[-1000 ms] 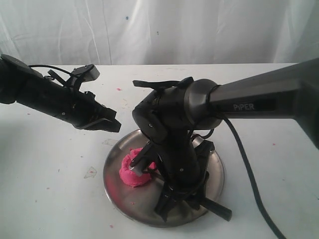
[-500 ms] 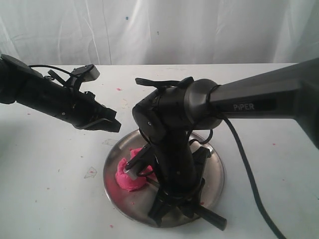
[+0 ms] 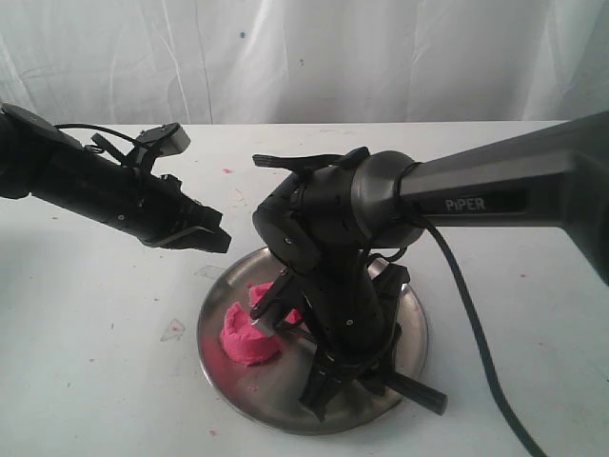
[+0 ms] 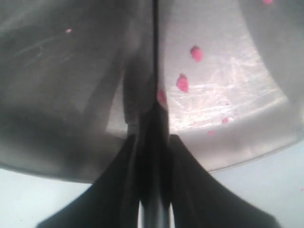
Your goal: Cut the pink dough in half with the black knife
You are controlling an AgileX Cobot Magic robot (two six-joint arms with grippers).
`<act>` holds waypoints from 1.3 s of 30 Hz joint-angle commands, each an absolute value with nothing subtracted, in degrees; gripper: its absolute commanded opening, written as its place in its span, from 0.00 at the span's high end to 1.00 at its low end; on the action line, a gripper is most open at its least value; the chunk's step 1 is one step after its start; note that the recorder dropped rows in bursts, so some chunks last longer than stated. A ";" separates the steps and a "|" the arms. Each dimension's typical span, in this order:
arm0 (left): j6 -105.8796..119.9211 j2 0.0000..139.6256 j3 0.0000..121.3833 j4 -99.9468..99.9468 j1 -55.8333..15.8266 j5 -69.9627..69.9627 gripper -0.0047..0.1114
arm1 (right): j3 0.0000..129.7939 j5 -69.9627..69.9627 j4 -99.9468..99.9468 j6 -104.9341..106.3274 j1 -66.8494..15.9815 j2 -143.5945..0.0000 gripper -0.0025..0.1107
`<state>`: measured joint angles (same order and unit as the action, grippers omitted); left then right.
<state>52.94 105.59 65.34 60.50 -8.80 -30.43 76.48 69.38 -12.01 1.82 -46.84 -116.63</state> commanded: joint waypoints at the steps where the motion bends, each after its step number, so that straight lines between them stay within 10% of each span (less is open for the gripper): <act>1: 52.52 105.39 65.29 61.12 -8.65 -31.21 0.96 | 76.61 69.96 -13.84 0.67 -46.92 -116.66 0.98; 39: 52.44 105.27 65.29 60.35 -8.65 -32.94 0.96 | 76.61 69.96 -6.16 3.22 -46.92 -116.12 0.98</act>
<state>52.71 105.59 65.34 60.05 -8.80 -31.59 76.48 69.38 -7.15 2.22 -46.84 -116.63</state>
